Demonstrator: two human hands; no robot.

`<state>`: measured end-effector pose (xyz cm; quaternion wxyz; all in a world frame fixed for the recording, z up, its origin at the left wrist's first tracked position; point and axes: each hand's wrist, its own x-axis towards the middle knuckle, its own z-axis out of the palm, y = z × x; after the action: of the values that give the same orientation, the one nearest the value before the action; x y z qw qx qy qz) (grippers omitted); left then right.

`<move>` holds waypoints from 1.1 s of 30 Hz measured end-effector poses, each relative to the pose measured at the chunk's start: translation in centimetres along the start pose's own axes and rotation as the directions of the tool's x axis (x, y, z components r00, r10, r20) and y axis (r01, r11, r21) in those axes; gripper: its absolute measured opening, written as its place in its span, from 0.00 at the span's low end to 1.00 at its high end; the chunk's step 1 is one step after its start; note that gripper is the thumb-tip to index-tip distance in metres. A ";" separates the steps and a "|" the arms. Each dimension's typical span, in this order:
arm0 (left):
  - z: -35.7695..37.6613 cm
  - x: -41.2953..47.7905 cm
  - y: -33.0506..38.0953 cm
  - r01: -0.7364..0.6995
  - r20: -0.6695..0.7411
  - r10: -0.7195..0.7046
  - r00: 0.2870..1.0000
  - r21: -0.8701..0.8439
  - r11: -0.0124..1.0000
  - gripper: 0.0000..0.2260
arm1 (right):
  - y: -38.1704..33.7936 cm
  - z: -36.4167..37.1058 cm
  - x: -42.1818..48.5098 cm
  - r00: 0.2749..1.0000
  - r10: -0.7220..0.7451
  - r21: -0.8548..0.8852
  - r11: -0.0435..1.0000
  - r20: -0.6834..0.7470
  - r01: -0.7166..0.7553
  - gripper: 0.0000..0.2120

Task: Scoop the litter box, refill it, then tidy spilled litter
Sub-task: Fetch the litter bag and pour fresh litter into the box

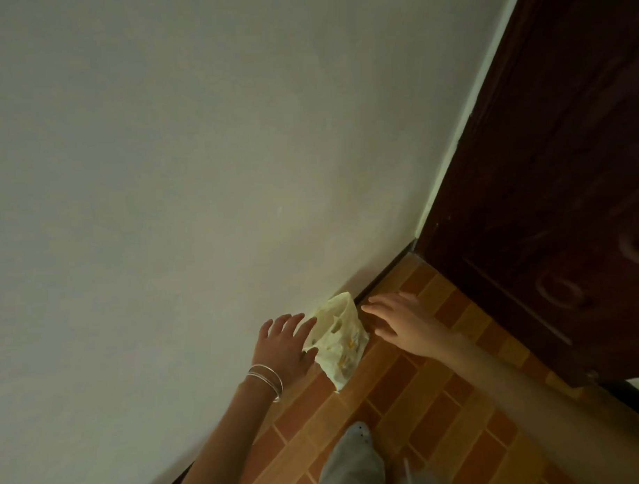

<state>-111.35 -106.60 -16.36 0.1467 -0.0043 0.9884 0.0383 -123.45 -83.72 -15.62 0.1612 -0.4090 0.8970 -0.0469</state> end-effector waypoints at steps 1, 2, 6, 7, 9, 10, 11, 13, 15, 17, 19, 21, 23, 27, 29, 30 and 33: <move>-0.3 0.8 -0.1 0.002 0.004 -0.002 1.000 -0.001 1.000 0.24 | 0.3 -0.2 0.8 1.000 0.005 0.006 1.000 -0.005 -0.005 0.24; -0.3 1.6 -0.1 0.009 -0.003 -0.009 1.000 -0.004 1.000 0.24 | 0.6 -0.3 1.6 1.000 0.007 0.012 1.000 -0.001 -0.007 0.24; 0.7 4.3 -0.3 0.046 0.014 -0.046 0.999 -0.056 0.997 0.29 | 2.0 1.0 4.4 0.998 -0.012 0.021 1.000 0.064 0.011 0.25; 1.3 4.9 -0.4 0.052 0.049 -0.050 0.998 -0.053 0.997 0.30 | 2.7 1.9 5.1 0.996 -0.023 0.026 0.999 0.082 0.021 0.25; 2.8 6.2 -0.5 0.081 0.086 -0.077 0.993 -0.040 0.996 0.27 | 4.3 3.8 6.9 0.993 -0.041 0.027 0.999 0.107 0.039 0.25; 3.6 7.1 -0.6 0.086 0.085 -0.083 0.993 -0.031 0.996 0.26 | 5.1 4.9 7.9 0.992 -0.055 0.022 0.998 0.111 0.053 0.25; 4.6 8.0 -0.7 0.085 0.082 -0.083 0.993 -0.022 0.996 0.25 | 5.9 6.2 9.1 0.991 -0.073 0.018 0.997 0.113 0.072 0.25; 7.4 10.1 -0.7 0.101 0.073 -0.100 0.992 -0.018 0.995 0.26 | 7.6 9.5 11.8 0.987 -0.110 0.012 0.994 0.118 0.109 0.24; 11.2 12.2 -0.5 0.136 0.092 -0.133 0.987 -0.023 0.991 0.26 | 9.4 13.5 14.5 0.981 -0.132 0.004 0.991 0.140 0.133 0.24; 15.7 13.9 -0.4 0.183 0.127 -0.177 0.976 -0.039 0.982 0.26 | 10.6 18.1 17.4 0.976 -0.150 -0.003 0.988 0.156 0.153 0.24; 20.4 15.8 -0.5 0.224 0.176 -0.213 0.961 -0.049 0.973 0.26 | 11.5 22.3 20.1 0.972 -0.167 -0.016 0.985 0.167 0.172 0.23; 24.7 17.3 -0.8 0.252 0.210 -0.233 0.950 -0.069 0.965 0.26 | 12.2 26.2 22.5 0.963 -0.200 -0.025 0.978 0.181 0.208 0.23; 28.2 18.6 -1.1 0.281 0.215 -0.259 0.942 -0.079 0.956 0.26 | 13.0 29.6 24.9 0.959 -0.233 -0.047 0.969 0.162 0.244 0.23; 33.4 20.9 -2.2 0.319 0.217 -0.293 0.931 -0.096 0.943 0.26 | 15.2 34.2 28.6 0.955 -0.242 -0.091 0.961 0.171 0.259 0.23; 34.8 21.6 -2.4 0.337 0.222 -0.307 0.926 -0.110 0.935 0.26 | 16.1 35.2 29.3 0.953 -0.260 -0.122 0.952 0.156 0.279 0.17; 35.3 21.7 -2.3 0.342 0.221 -0.312 0.924 -0.116 0.932 0.26 | 16.3 35.5 29.4 0.953 -0.272 -0.125 0.950 0.132 0.288 0.13; 35.3 21.4 -1.6 0.354 0.220 -0.321 0.921 -0.132 0.926 0.26 | 16.2 35.5 28.9 0.945 -0.327 -0.048 0.943 0.028 0.328 0.07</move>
<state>-121.52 -105.37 -56.40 0.2458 -0.1838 0.9468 0.0964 -141.19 -93.00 -59.81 0.1495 -0.5568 0.8158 -0.0458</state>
